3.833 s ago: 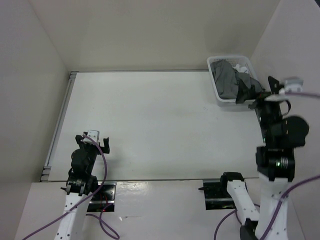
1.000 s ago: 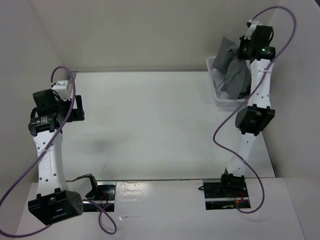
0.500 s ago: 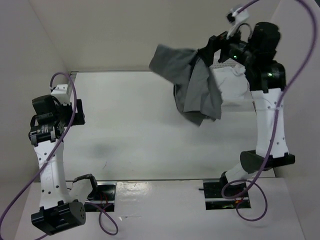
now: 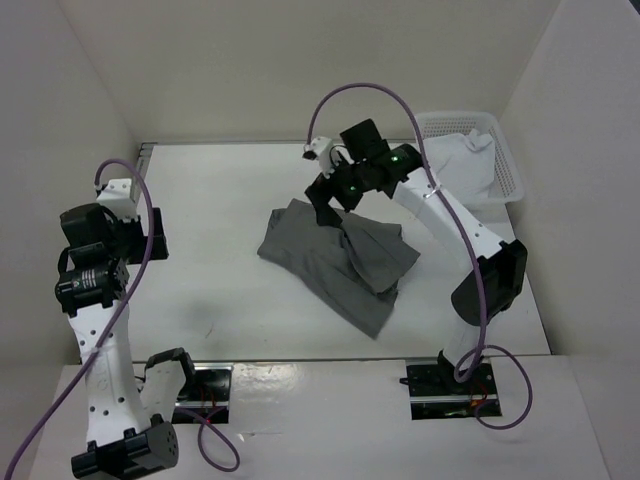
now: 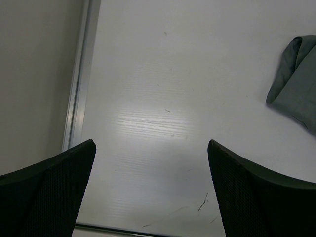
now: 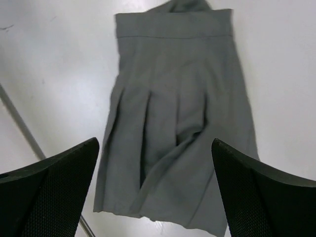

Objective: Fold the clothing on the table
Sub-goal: Move the skirt to the center of the board, then flatten the skirt out

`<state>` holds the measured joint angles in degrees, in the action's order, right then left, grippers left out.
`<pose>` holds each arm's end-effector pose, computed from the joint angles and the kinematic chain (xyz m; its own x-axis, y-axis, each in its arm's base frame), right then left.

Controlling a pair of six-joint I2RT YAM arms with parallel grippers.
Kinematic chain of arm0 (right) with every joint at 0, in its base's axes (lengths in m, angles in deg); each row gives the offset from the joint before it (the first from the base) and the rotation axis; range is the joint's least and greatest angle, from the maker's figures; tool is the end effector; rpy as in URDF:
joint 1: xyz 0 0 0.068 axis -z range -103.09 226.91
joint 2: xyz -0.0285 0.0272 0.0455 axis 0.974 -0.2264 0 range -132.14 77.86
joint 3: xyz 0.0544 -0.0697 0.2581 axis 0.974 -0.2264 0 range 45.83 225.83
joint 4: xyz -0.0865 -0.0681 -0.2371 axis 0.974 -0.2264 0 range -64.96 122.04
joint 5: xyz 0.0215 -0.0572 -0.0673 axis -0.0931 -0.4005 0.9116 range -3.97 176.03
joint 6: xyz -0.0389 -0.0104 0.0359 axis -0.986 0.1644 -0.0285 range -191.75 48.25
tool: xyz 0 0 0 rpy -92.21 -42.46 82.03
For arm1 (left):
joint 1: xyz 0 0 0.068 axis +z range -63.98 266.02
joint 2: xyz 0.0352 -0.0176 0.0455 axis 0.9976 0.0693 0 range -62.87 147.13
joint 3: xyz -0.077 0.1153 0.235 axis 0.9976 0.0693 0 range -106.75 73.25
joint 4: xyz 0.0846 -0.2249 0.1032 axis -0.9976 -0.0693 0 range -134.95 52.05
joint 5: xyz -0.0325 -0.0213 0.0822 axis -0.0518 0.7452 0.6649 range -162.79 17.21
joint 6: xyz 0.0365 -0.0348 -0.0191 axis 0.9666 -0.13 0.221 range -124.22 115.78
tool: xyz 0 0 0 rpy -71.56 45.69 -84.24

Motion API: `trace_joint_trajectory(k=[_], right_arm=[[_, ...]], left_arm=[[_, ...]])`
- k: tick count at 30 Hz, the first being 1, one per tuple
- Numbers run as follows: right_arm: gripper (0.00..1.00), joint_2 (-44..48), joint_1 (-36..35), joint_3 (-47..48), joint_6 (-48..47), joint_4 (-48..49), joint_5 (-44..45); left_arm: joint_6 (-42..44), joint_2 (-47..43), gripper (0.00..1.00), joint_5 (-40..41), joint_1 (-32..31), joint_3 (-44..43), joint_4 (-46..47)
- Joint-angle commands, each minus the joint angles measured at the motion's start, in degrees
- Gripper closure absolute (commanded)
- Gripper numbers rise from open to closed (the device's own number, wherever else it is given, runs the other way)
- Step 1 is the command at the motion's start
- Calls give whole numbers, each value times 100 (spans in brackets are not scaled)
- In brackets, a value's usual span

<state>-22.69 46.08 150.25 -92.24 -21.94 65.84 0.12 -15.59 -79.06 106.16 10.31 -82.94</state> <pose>0.3178 0.2041 0.3670 -0.3821 -0.6107 -0.6936 -0.8593 0.5110 0.0234 0.1478 0.0501 0.3778 -0.4778 -0.0950 -0.8733 -0.2173 0.9760 0.0127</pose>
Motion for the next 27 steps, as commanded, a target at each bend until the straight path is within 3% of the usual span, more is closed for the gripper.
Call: trace_joint_trajectory(k=[1, 7, 11, 13, 22, 25, 27], right_arm=[[1, 239, -273, -106, -262, -324, 313], [1, -16, -1127, -440, -385, 430, 1594], [1, -367, -786, -519, -1061, 1300, 1913], [1, -631, -531, -266, -1316, 1442, 1600], [5, -3635, 463, 3739, -1624, -987, -502], [5, -4915, 464, 6144, -1573, -2043, -1100], [5, -4869, 359, 5959, -1747, -2047, -1171]], left_arm=[[-30, -132, 0, 11, 78, -26, 34], [-82, -185, 0, -42, 236, 27, 87], [-82, -238, 0, -42, 367, 80, 87], [-82, -238, 0, -103, 446, 80, 87], [-30, -290, 0, -226, 728, 80, 87], [-30, -290, 0, -226, 781, 133, 87], [-30, -238, 0, -226, 833, 133, 87]])
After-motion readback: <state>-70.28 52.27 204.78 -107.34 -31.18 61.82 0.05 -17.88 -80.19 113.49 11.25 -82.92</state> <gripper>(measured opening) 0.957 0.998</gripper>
